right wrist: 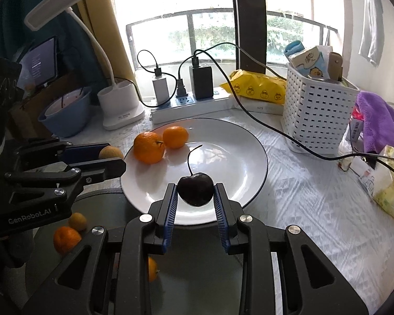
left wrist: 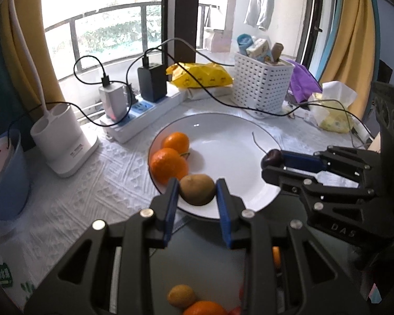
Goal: Organize fruits
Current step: 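Carry the kiwi and the dark cherry over the white plate, then open both grippers to drop the kiwi and cherry onto the plate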
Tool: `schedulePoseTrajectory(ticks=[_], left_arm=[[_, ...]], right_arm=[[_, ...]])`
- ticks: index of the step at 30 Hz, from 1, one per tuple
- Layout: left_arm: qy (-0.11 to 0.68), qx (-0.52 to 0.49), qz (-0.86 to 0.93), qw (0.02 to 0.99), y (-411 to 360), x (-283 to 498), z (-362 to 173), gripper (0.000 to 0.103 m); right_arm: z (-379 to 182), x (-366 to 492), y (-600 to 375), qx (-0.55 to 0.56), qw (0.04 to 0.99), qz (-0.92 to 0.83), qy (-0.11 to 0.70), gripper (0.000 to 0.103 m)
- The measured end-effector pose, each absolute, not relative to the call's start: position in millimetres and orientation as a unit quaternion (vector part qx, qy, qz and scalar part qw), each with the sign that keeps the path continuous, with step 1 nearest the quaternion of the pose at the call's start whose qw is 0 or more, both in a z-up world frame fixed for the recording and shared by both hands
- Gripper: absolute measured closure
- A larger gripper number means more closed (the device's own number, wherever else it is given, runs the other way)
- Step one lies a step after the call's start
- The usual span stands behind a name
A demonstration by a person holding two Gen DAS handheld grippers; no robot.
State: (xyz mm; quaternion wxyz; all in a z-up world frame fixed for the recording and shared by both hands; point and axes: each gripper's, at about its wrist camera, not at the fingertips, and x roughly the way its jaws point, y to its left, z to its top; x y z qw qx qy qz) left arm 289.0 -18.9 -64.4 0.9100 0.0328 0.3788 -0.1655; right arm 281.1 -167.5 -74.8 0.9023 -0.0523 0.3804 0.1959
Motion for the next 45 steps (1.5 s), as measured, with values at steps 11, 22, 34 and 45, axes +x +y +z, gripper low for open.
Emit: schedulePoseTrajectory(ticks=[11, 22, 34, 45], left_arm=[[0.393, 0.021, -0.172, 0.903, -23, 303, -71, 0.073], [0.392, 0.007, -0.165, 0.905, -15, 296, -63, 0.061], [0.372, 0.002, -0.165, 0.914, -5, 268, -50, 0.061], [0.352, 0.001, -0.154, 0.923, -1, 237, -42, 0.06]], right_arm=[[-79, 292, -168, -0.044, 0.901, 0.199, 0.383, 0.072], [-71, 286, -174, -0.036, 0.907, 0.185, 0.376, 0.049], [-63, 261, -173, -0.031, 0.909, 0.182, 0.373, 0.049], [-56, 229, -167, -0.05, 0.91, 0.18, 0.37, 0.049]])
